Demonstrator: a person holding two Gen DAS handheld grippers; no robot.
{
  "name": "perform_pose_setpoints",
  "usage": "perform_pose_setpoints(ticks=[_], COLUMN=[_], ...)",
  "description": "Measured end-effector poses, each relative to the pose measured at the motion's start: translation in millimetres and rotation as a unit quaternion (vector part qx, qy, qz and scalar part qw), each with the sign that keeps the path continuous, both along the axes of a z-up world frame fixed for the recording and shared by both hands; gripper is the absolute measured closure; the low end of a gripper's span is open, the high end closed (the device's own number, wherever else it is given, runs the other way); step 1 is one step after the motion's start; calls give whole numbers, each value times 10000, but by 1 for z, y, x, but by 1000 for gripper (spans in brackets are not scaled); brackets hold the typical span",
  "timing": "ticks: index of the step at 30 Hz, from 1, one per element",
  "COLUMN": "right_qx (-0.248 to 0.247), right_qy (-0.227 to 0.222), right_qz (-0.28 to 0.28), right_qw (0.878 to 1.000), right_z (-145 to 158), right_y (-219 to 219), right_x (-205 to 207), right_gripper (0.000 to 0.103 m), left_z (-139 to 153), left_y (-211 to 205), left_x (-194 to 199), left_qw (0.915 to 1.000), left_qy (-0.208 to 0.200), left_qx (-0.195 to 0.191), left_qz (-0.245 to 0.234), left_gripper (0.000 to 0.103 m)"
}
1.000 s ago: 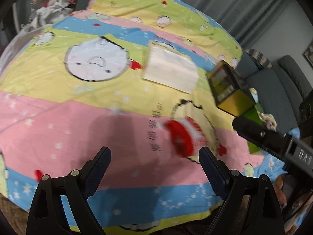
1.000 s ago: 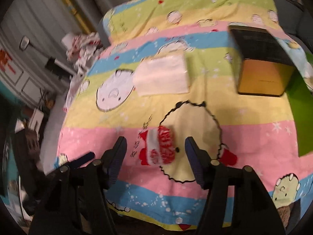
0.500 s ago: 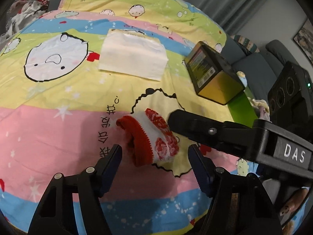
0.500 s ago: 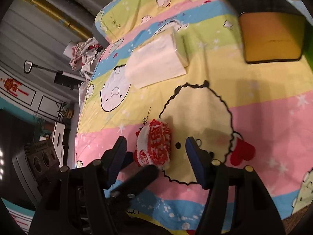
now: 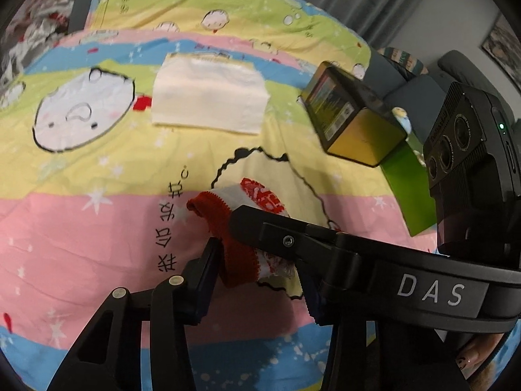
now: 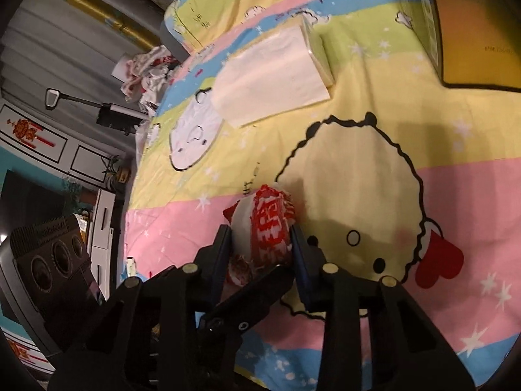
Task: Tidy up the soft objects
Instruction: 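Lift the red-and-white sock with the right gripper, then carry the sock over the green-rimmed box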
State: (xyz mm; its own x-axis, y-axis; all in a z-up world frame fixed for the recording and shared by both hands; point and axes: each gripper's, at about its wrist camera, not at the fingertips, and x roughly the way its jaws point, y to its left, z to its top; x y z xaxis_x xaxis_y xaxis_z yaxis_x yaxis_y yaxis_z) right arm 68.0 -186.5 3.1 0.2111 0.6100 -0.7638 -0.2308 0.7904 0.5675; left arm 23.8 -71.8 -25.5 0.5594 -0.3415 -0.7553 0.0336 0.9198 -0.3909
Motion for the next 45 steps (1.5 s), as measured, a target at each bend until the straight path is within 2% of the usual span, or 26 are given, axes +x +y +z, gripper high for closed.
perform_pose_setpoints(ticks=[7,15,28,45], right_qx=[232,211,248,73], right_qy=[-647,-1345,-1901,-2274], right_qz=[-70,-129,-332,-1086], right_qw=[9976,9906,9809,9677], right_z=[43,86,120,140], right_y=[-5,-4,-17,-69], right_x=[-20,-41,-64,-79], right_gripper=[67,65,65,65], left_z=[42,77,111,127], left_y=[-8,-13,-29,-83], left_x=[-18,-37,-55,-49], left_qw=[9974,9910,9812,9700], left_qy=[-646,-1204,-1764,-2091], left_qx=[299,532,682,647], left_qz=[-142,-229,-390,-1060], left_gripper=[56,56,56,56])
